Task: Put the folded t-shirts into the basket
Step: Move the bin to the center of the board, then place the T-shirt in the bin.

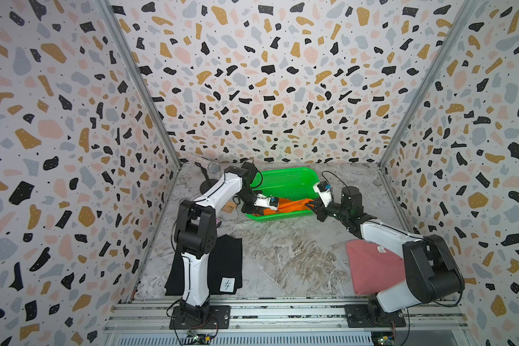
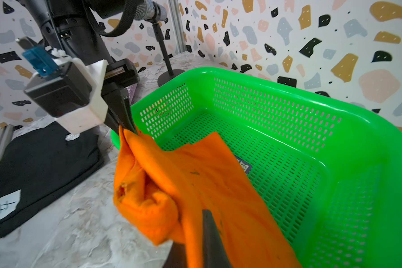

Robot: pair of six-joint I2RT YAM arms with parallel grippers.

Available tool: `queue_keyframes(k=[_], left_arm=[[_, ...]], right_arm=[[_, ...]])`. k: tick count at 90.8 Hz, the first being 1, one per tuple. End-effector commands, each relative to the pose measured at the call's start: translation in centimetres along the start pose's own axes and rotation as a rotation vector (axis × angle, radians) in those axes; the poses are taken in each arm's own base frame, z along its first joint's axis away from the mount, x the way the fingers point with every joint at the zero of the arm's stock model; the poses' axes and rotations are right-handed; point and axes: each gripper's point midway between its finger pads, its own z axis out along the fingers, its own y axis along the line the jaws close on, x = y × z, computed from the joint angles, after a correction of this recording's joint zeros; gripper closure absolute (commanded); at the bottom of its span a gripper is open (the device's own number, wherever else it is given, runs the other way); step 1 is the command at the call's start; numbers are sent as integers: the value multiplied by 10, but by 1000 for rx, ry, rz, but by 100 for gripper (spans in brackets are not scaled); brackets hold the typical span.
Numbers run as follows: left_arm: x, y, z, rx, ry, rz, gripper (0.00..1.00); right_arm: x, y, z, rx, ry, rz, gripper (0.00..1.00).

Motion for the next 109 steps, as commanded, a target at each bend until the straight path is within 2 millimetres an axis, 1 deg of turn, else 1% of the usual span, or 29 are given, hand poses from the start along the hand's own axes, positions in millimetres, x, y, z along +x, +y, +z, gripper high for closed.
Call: queue_keyframes(k=[1, 10, 13, 18, 24, 32, 38, 46, 58, 63, 71, 84, 92, 109], left_arm=[[-5, -38, -16, 75, 9, -22, 100], [-23, -48, -42, 73, -4, -48, 100], [-28, -58, -50, 109, -5, -68, 100], [-40, -63, -67, 119, -11, -84, 100], [-48, -63, -82, 119, -12, -118, 100], [-48, -66, -96, 127, 25, -156, 100], [-52, -64, -108, 125, 41, -167, 100], [-56, -69, -121, 161, 49, -192, 100], [-59, -64, -122, 154, 45, -211, 100], [-59, -61, -121, 144, 40, -206, 100], [-54, -55, -115, 129, 55, -209, 100], [-48, -42, -103, 135, 67, -216, 100], [-43, -29, -96, 122, 80, -206, 100], [-19, 12, -72, 62, 142, -167, 100]], right_arm=[[-20, 11, -17, 2, -25, 11, 100], [-30, 21, -24, -30, -21, 17, 100], [-36, 25, -25, -50, -19, 24, 100], [-48, 32, -28, -86, -24, 28, 100], [-60, 38, -30, -117, -31, 36, 100], [-72, 38, -31, -124, -26, 58, 100], [-74, 36, -28, -129, -3, 87, 100], [-73, 37, -24, -155, 21, 129, 100], [-65, 35, -22, -148, 20, 140, 100], [-59, 33, -20, -140, 32, 143, 100], [-46, 28, -15, -130, 62, 154, 100], [-28, 12, -1, -91, 98, 179, 100], [-23, 1, 8, -61, 111, 193, 100], [-13, -28, 27, -2, 150, 213, 100]])
